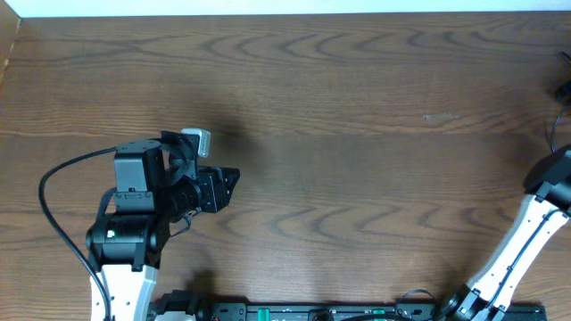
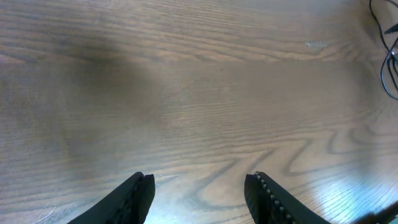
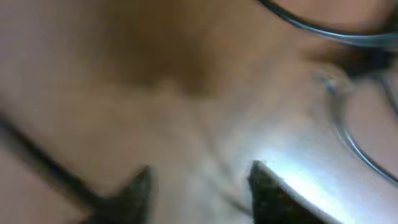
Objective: Untangle cables
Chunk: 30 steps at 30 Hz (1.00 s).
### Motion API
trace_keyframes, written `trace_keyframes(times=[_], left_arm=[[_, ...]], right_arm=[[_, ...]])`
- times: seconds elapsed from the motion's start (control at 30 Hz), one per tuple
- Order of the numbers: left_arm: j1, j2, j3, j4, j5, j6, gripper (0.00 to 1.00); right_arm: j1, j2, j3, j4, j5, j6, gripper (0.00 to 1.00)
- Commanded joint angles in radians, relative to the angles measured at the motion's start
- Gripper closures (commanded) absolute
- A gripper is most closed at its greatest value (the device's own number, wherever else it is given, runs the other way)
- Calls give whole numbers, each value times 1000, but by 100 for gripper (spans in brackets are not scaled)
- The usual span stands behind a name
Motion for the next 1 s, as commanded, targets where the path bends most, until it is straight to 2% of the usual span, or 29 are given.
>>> trace_keyframes(times=[0.0, 0.2, 0.43, 0.73, 0.97], left_arm=[[-4, 11, -5, -2, -12, 19, 48], [-4, 13, -5, -2, -12, 19, 48], [-4, 13, -5, 6, -12, 19, 47], [-4, 14, -5, 15, -12, 24, 47], [-4, 13, -5, 13, -11, 24, 47]], right_arm=[[57, 8, 3, 96, -99, 7, 99], [122, -1, 7, 294, -102, 28, 99], [123, -108, 18, 452, -72, 26, 99], [108, -298, 18, 444, 380, -161, 99], [63, -299, 16, 372, 387, -84, 99]])
